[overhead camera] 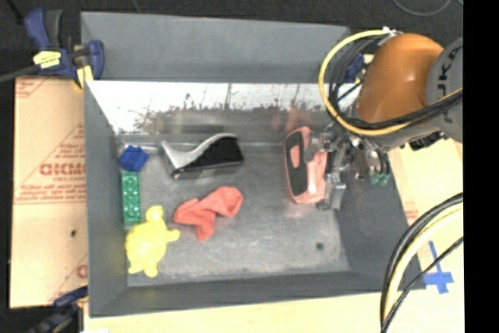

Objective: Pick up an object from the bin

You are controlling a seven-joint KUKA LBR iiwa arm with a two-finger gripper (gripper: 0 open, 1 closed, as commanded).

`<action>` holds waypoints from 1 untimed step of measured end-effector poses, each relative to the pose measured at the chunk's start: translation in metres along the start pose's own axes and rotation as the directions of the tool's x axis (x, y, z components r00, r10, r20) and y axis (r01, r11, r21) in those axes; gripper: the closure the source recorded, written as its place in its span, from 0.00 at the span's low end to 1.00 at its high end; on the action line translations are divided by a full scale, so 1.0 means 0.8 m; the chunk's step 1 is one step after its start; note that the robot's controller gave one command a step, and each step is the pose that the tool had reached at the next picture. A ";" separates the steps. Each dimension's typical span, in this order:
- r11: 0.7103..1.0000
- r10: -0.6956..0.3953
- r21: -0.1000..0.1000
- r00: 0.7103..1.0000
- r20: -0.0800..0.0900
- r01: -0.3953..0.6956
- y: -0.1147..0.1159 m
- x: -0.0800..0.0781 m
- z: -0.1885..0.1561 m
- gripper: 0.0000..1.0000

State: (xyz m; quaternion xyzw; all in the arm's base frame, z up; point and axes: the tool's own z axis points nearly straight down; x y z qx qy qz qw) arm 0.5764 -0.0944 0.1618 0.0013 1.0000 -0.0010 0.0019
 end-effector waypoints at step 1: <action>0.998 -0.056 0.001 0.998 0.000 0.056 0.055 -0.009 0.025 0.00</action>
Offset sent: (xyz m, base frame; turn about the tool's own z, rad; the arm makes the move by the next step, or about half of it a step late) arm 0.0135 0.0545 -0.0657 -0.1754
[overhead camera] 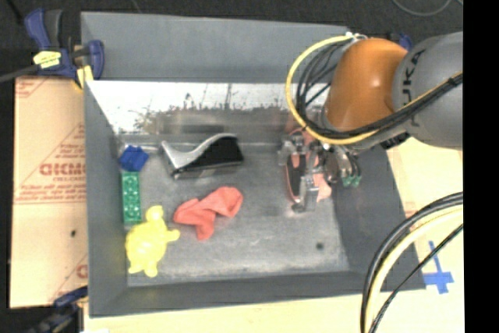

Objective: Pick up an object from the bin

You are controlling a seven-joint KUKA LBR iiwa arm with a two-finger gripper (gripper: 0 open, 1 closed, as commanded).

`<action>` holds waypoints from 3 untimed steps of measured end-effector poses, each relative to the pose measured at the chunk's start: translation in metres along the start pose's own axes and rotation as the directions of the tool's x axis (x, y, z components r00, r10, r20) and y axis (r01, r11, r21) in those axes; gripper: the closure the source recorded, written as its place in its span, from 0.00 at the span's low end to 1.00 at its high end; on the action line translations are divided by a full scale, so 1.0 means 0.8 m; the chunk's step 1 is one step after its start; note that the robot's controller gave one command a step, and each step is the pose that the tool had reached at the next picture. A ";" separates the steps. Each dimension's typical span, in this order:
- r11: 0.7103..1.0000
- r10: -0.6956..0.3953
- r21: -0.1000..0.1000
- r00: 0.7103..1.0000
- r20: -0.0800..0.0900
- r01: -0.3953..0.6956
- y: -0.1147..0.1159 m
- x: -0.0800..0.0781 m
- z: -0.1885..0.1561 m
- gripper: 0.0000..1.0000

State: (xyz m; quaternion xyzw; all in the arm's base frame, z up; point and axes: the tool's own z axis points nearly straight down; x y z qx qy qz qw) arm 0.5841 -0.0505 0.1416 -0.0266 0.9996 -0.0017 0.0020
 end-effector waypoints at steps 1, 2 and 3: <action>0.993 -0.114 -0.004 0.993 0.004 0.114 0.024 -0.009 0.044 0.00; 0.998 -0.067 0.000 0.998 -0.001 0.067 0.040 -0.011 0.064 0.00; 0.989 -0.148 0.001 0.989 -0.001 0.148 0.101 0.001 0.079 0.00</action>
Offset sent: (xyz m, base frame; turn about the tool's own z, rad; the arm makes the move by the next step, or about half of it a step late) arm 0.0090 0.0573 -0.0560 -0.0296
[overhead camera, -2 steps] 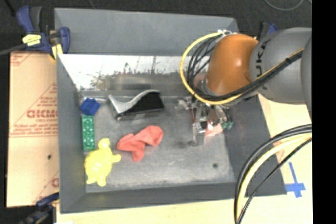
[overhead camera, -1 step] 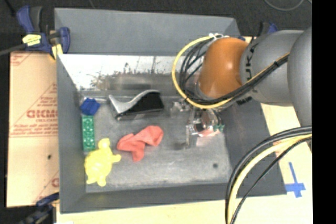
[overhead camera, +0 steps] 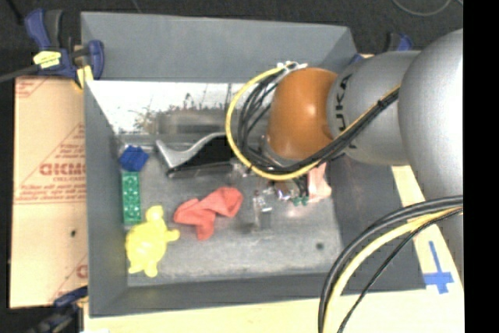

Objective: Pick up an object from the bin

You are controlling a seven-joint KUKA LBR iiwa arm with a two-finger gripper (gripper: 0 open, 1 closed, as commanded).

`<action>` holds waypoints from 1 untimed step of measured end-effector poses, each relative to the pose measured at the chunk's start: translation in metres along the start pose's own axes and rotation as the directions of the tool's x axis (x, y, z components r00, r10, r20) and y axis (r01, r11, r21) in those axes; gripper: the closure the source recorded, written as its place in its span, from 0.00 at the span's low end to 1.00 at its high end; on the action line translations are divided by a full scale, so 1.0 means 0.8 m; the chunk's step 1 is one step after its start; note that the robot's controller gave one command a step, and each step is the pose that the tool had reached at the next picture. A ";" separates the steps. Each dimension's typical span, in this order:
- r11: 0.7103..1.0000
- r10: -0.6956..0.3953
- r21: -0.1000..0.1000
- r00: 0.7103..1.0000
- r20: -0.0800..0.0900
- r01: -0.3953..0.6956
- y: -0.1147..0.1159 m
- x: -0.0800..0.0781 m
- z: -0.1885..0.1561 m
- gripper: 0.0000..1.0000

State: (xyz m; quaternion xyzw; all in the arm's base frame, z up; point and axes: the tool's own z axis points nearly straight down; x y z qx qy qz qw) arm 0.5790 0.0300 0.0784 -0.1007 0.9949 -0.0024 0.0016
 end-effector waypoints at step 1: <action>1.000 0.005 -0.003 1.000 0.004 -0.005 0.036 0.012 0.005 0.00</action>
Offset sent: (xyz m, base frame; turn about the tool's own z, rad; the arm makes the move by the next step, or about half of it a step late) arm -0.0048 0.0766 -0.0084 -0.1213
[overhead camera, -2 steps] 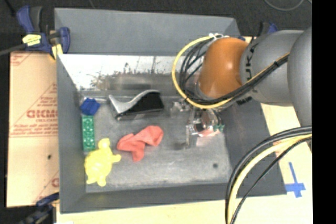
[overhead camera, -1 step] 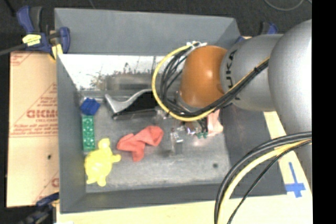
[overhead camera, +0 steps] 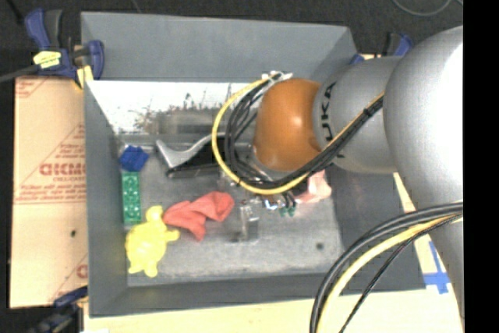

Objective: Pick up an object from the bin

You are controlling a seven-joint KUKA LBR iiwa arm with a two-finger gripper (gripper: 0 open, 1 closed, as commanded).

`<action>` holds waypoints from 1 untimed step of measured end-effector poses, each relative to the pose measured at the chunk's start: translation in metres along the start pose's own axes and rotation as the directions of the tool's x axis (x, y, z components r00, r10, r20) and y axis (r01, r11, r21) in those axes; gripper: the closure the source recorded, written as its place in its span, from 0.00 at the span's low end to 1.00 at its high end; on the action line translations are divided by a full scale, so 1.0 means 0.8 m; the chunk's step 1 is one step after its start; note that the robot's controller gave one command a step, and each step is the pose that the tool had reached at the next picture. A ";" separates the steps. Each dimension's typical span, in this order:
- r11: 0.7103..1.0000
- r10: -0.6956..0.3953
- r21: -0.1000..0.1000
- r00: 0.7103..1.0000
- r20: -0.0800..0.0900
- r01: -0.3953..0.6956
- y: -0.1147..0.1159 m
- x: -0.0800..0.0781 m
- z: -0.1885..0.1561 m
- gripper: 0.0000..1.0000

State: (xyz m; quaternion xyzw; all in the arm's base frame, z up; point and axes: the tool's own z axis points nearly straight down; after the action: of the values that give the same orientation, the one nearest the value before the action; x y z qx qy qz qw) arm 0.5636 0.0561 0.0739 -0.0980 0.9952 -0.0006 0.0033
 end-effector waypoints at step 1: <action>0.997 0.074 0.002 0.997 -0.003 -0.074 0.026 -0.010 0.001 0.00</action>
Offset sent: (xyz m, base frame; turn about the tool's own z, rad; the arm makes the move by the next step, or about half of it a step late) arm -0.0036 0.0470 -0.0030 -0.0551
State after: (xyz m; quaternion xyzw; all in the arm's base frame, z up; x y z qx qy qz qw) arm 0.5670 0.0780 0.0727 -0.0613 0.9981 -0.0017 0.0017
